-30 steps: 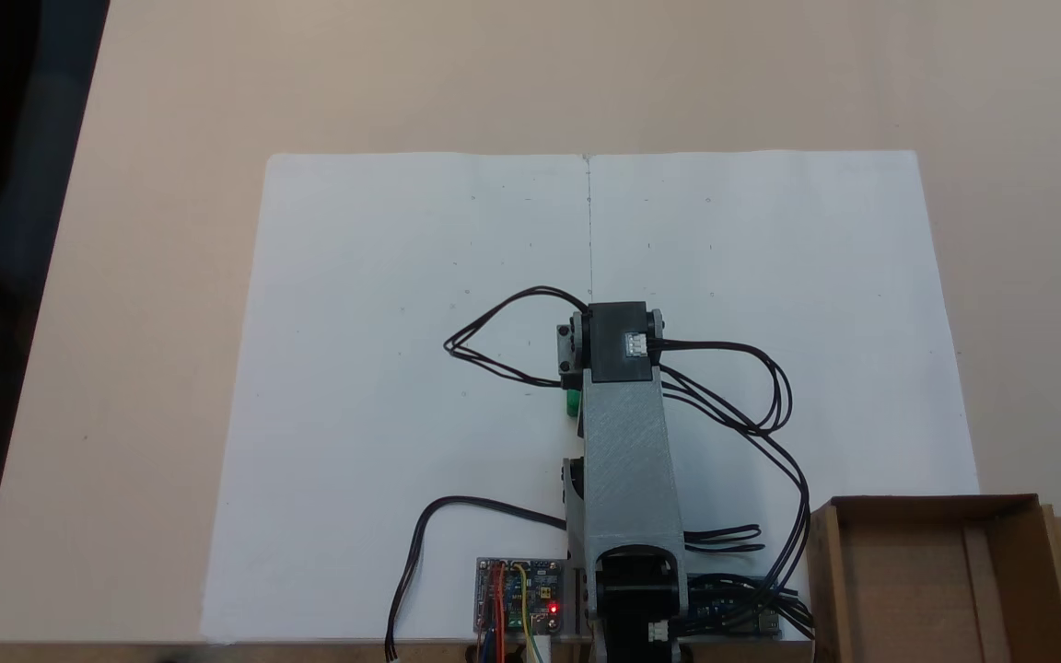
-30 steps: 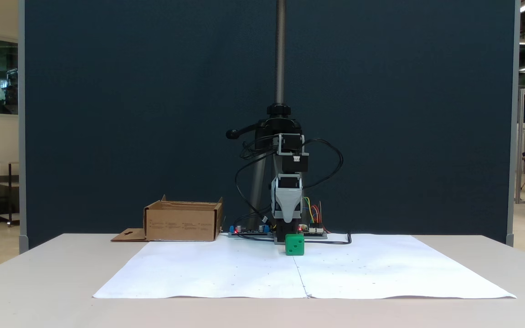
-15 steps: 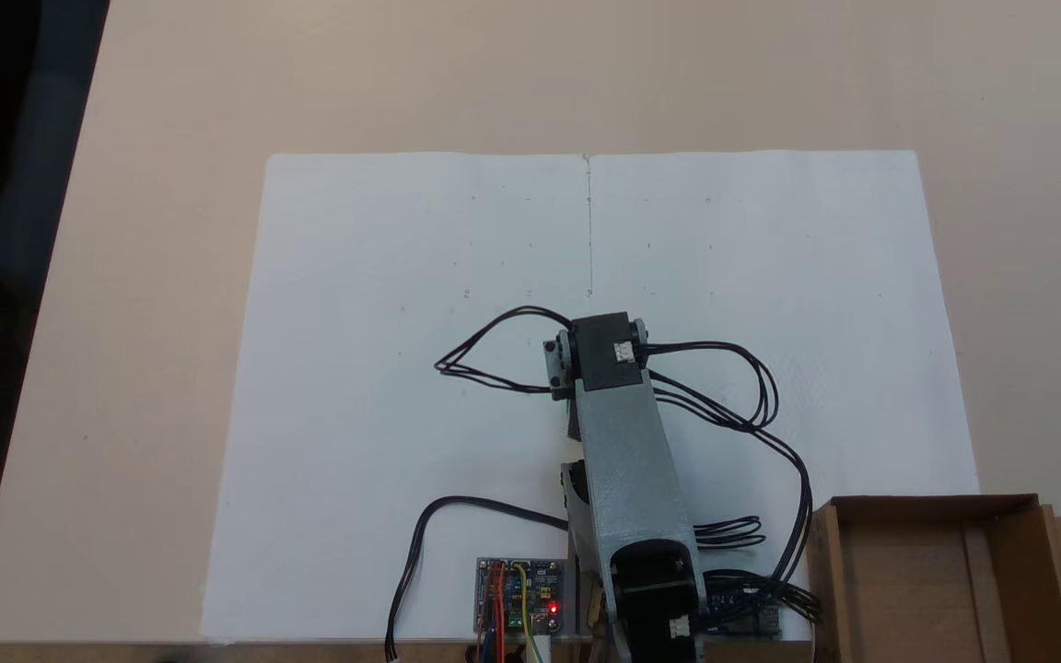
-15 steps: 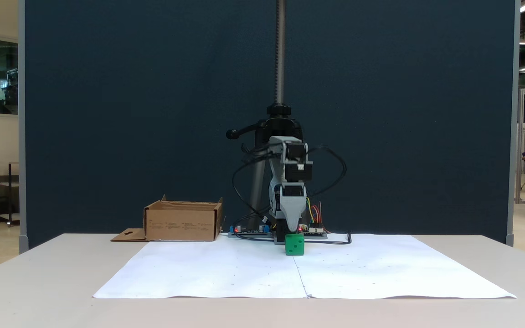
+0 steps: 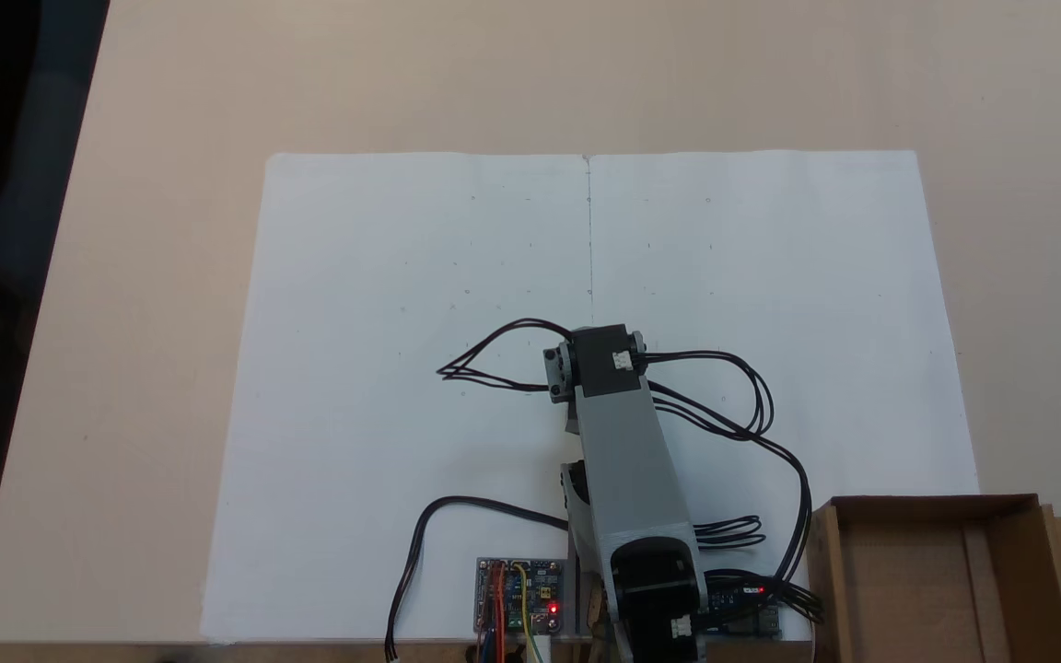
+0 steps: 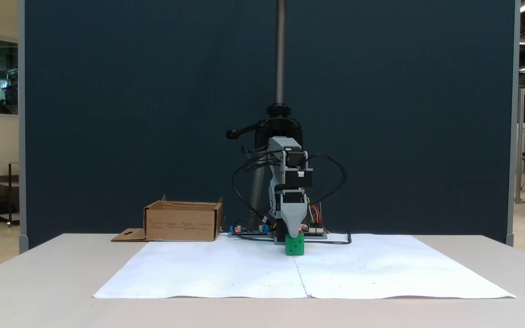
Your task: Grasp a green dice and put it in the bin.
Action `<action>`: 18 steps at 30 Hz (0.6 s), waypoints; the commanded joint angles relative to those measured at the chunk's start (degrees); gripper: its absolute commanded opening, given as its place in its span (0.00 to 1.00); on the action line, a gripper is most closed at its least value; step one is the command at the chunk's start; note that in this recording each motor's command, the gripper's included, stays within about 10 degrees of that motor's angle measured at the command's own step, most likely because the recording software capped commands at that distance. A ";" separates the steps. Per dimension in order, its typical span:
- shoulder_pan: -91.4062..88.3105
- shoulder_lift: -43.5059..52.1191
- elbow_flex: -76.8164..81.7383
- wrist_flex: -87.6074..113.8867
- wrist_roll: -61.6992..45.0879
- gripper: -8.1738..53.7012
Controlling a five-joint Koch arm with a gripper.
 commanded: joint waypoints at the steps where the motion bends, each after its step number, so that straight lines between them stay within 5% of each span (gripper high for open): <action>1: -0.26 3.08 -0.44 -2.29 3.78 0.83; 18: -0.09 -1.14 0.62 -2.29 7.29 0.81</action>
